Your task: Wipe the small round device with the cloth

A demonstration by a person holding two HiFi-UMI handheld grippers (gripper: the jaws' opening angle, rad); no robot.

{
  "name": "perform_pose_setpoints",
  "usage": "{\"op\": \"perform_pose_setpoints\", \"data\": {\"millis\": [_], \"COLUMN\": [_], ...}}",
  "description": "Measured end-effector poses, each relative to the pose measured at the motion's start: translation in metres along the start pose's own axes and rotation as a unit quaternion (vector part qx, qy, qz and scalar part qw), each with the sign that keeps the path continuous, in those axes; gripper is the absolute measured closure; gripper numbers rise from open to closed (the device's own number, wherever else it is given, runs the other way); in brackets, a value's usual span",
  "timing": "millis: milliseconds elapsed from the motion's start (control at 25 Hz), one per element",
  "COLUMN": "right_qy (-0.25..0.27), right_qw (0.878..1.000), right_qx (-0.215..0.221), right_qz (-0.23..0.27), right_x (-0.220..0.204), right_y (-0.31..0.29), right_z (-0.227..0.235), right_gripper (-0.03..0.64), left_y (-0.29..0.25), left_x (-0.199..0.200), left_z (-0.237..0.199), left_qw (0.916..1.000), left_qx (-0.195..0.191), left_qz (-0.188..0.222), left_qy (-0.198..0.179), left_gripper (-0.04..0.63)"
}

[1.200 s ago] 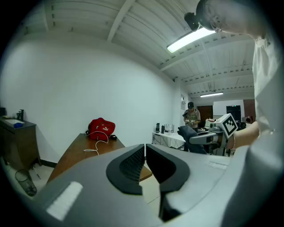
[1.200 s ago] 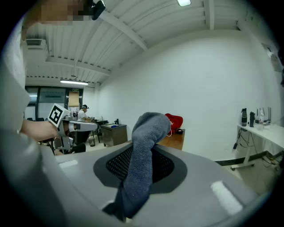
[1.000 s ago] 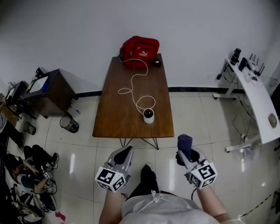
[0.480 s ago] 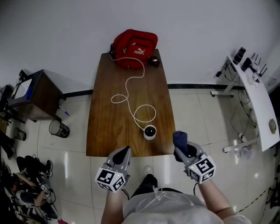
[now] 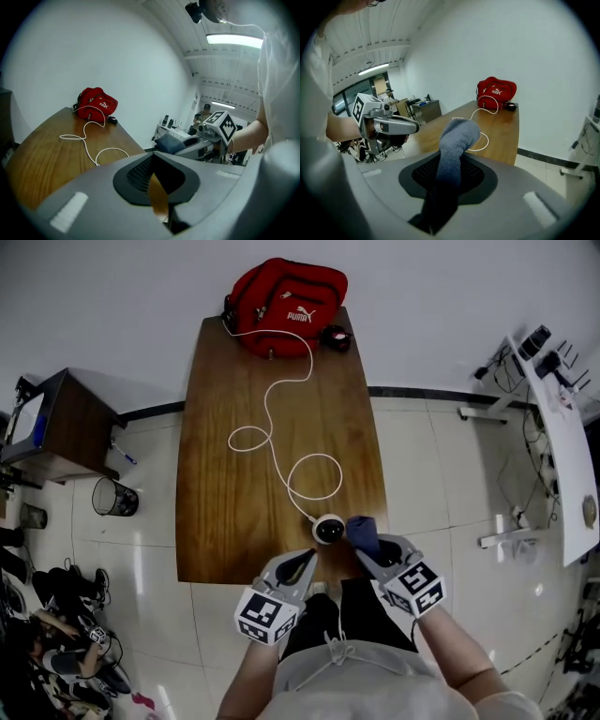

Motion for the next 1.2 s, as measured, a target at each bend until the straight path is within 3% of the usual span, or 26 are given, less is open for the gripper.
{"op": "perform_pose_setpoints", "data": {"millis": [320,600,1040,1120,1200], "right_qy": [0.019,-0.003,-0.004,-0.002,0.007], "right_qw": [0.995,0.982,0.946,0.946,0.952], "right_qx": [0.071,0.144,0.191,0.187,0.183], "right_qz": [-0.070,-0.118,-0.262,-0.266,-0.244], "right_x": [-0.020,-0.034,-0.079,-0.077,-0.060], "right_y": [-0.050,-0.073,-0.103,-0.104,-0.099], "right_z": [0.025,0.041,0.049,0.054,0.064], "right_gripper": [0.512,0.511,0.511,0.511,0.511], "left_y": [-0.046,-0.061,-0.059,-0.058,-0.057], "left_x": [-0.009,-0.018,-0.017,-0.019,-0.020], "left_z": [-0.016,-0.020,-0.028,-0.030,-0.030], "left_qw": [0.9995,0.9981,0.9949,0.9944,0.9942], "left_qx": [0.002,0.015,0.032,0.033,0.035], "left_qz": [-0.026,-0.034,-0.016,-0.015,-0.016], "left_qy": [0.014,0.048,0.095,0.099,0.100], "left_gripper": [0.600,0.599,0.589,0.589,0.589]}}
Point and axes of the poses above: the fingertips, and each gripper's own axes: y backward along the fingers, z to its right, x out of its top, the point moved 4 cm from there along y, backward along the fingers, and after that the axes turned 1 degree about -z, right-handed, at the moved point
